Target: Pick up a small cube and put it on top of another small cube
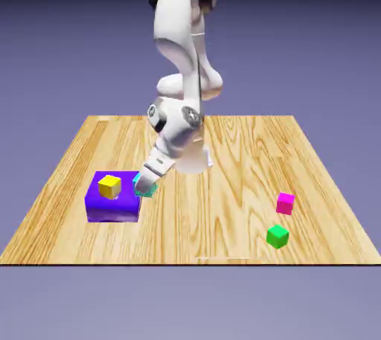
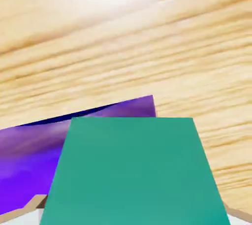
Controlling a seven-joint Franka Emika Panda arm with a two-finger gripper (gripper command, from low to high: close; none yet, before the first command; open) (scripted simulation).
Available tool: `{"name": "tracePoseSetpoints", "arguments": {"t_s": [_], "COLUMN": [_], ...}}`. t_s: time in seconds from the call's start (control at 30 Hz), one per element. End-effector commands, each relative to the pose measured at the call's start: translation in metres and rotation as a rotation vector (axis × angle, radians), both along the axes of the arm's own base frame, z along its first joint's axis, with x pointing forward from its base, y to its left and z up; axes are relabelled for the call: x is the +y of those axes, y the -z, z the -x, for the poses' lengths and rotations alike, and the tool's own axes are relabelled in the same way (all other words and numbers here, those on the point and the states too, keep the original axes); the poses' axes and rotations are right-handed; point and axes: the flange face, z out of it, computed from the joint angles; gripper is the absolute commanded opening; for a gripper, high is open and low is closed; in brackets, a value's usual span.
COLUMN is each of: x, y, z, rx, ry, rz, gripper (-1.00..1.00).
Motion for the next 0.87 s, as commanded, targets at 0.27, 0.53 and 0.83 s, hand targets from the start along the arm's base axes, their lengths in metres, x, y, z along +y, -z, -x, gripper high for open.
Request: {"name": "tracePoseSetpoints", "arguments": {"t_s": [0.27, 0.53, 0.83], "x": [-0.048, -0.093, -0.077], "y": [-0.049, -0.045, -0.083], "z": [-0.007, 0.001, -0.005], "rx": [-0.005, -0.006, -0.005], "ry": [0.09, 0.148, 0.147], "rz": [0.008, 0.024, 0.019], "gripper": [-1.0, -1.0, 1.0]}}
